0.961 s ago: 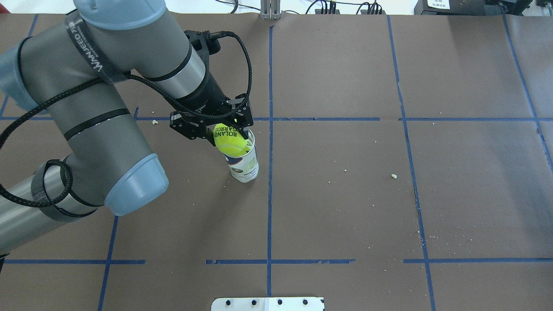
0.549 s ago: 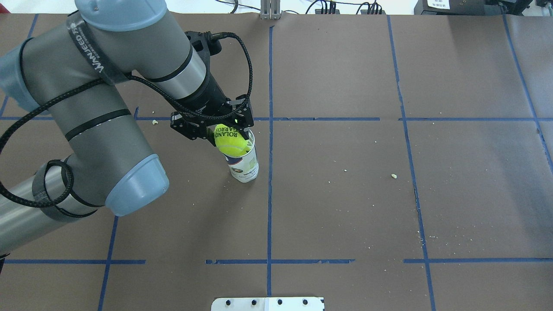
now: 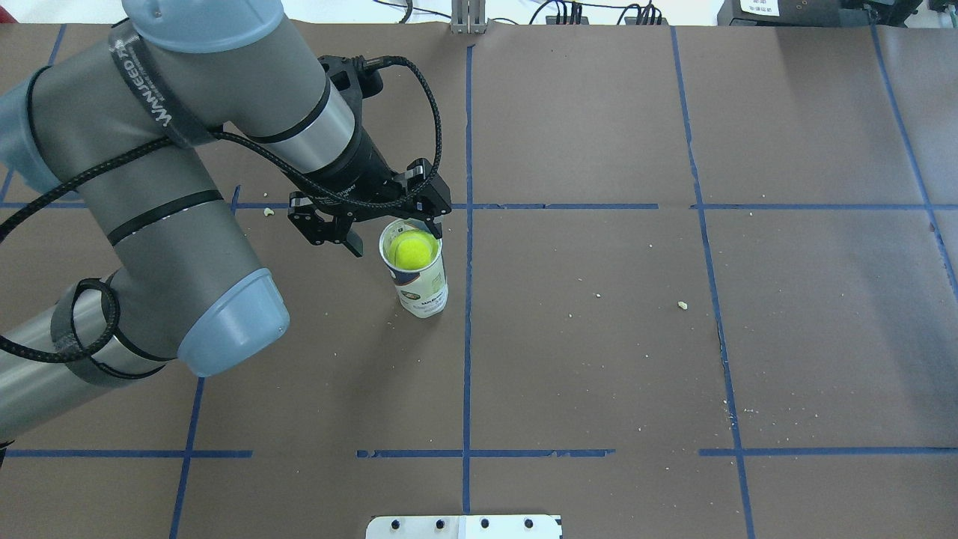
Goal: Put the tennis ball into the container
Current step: 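Open the left gripper to drop the ball into the cup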
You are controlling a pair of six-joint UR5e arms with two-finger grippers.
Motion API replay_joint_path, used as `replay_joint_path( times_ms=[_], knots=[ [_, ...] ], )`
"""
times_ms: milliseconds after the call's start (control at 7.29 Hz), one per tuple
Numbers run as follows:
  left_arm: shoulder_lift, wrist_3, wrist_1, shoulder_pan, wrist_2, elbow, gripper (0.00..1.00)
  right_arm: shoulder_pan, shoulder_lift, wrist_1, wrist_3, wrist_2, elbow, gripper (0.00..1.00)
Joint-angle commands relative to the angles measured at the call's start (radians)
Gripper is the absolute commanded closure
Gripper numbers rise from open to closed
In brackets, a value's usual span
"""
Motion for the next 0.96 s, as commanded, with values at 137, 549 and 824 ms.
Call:
replay_joint_path(
  times_ms=[137,549,824],
  knots=[
    [0.001,-0.001,0.000,0.000,-0.009,-0.003,0.00,0.000,0.000,0.000,0.000,0.000,0.000,0.00],
    [0.078,0.004,0.006,-0.035,-0.006,-0.116,0.00,0.000,0.000,0.000,0.000,0.000,0.000,0.00],
    [0.165,0.016,0.003,-0.113,-0.006,-0.145,0.00,0.000,0.000,0.000,0.000,0.000,0.000,0.00]
  ],
)
